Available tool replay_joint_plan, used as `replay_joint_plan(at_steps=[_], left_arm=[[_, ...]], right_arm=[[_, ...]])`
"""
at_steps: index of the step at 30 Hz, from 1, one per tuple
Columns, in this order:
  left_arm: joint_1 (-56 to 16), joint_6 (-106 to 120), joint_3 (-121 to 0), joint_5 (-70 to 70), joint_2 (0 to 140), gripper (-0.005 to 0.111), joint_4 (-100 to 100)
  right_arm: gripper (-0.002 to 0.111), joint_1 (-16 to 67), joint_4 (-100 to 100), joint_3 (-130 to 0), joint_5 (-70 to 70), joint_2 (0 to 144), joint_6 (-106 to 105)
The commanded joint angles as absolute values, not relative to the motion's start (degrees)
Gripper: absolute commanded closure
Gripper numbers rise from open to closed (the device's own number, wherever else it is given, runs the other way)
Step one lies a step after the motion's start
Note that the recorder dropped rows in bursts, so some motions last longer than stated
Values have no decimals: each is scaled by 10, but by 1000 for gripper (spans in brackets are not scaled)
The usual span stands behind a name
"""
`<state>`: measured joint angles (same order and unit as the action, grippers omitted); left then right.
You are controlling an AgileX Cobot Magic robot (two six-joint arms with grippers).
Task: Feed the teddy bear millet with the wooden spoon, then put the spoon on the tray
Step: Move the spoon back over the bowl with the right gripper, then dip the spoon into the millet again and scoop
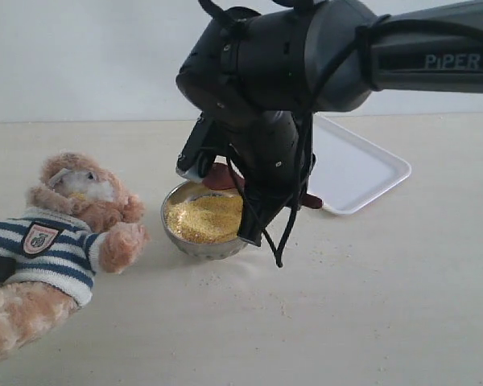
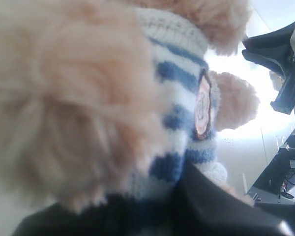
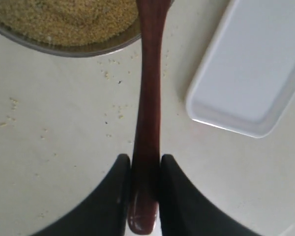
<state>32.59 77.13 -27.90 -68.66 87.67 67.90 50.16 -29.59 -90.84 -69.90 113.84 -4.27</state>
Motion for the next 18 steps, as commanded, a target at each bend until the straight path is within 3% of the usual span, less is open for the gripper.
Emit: replay_joint_plan(at_steps=[1, 18], left_arm=[[329, 776, -277, -700, 871, 100, 685], [329, 776, -277, -700, 871, 100, 685]], right_arm=[[97, 525, -377, -915, -700, 1154, -51], [97, 559, -448, -915, -700, 1197, -46]])
